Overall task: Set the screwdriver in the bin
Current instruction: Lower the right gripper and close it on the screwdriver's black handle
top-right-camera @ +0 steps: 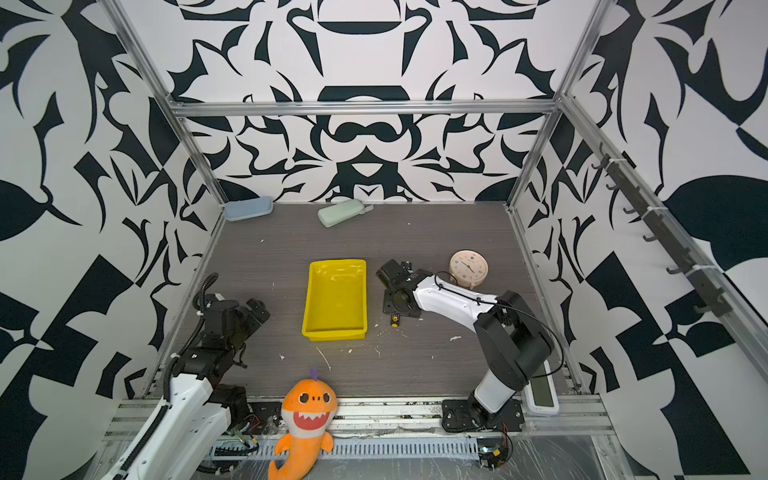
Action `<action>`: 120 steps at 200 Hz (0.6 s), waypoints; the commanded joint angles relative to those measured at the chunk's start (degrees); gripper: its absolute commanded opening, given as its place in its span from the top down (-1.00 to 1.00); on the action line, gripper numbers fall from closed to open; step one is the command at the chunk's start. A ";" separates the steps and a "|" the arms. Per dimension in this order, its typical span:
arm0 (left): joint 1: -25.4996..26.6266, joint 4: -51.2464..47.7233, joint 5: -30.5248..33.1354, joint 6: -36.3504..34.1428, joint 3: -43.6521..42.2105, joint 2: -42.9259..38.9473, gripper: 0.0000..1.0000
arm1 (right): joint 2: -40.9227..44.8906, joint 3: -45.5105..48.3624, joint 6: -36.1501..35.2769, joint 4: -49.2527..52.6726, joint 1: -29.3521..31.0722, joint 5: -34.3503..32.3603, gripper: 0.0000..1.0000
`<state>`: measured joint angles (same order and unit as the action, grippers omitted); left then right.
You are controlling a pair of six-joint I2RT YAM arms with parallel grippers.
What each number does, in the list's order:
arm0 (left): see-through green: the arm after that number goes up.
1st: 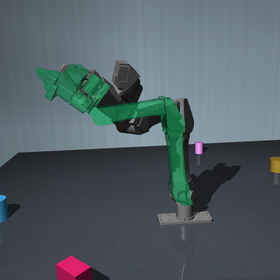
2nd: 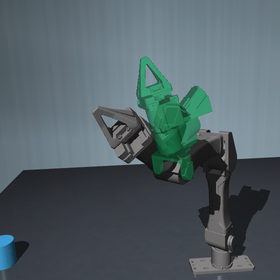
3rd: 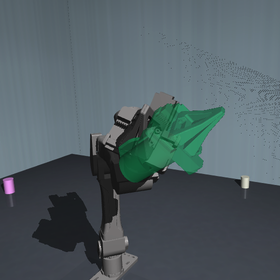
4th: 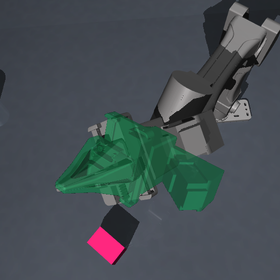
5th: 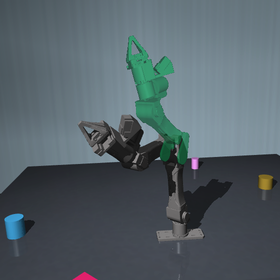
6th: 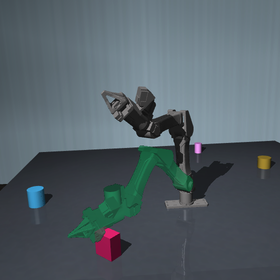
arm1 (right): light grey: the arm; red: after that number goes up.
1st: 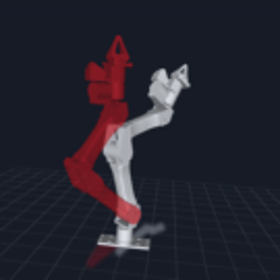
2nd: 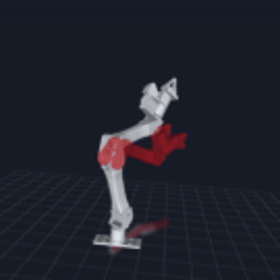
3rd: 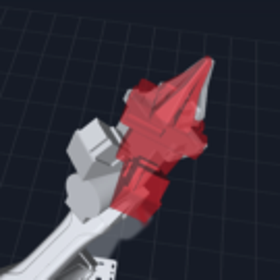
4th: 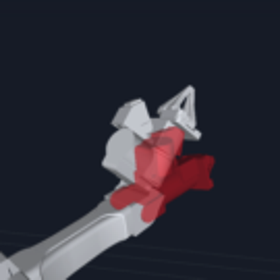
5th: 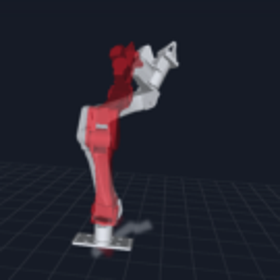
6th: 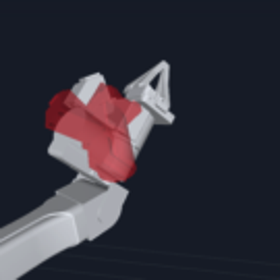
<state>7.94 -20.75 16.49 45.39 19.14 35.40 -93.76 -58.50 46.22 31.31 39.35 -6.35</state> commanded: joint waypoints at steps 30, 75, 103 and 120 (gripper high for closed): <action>0.03 0.49 -0.28 0.38 0.05 -0.48 -1.00 | -2.76 -3.06 0.14 -1.41 0.23 0.67 -0.14; 0.04 0.58 -0.32 0.58 -0.06 -0.72 -1.00 | -5.03 -3.83 -0.04 -1.67 0.40 0.90 -0.03; 0.06 0.48 -0.25 0.58 -0.09 -0.67 -1.00 | -5.65 -3.73 0.04 -1.66 0.72 0.86 0.07; 0.03 0.51 -0.12 0.56 -0.05 -0.62 -1.00 | -5.88 -3.42 0.19 -1.90 0.81 0.72 0.13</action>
<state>7.94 -20.58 16.45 45.41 19.14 35.27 -100.07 -60.60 46.30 29.47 39.64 -5.13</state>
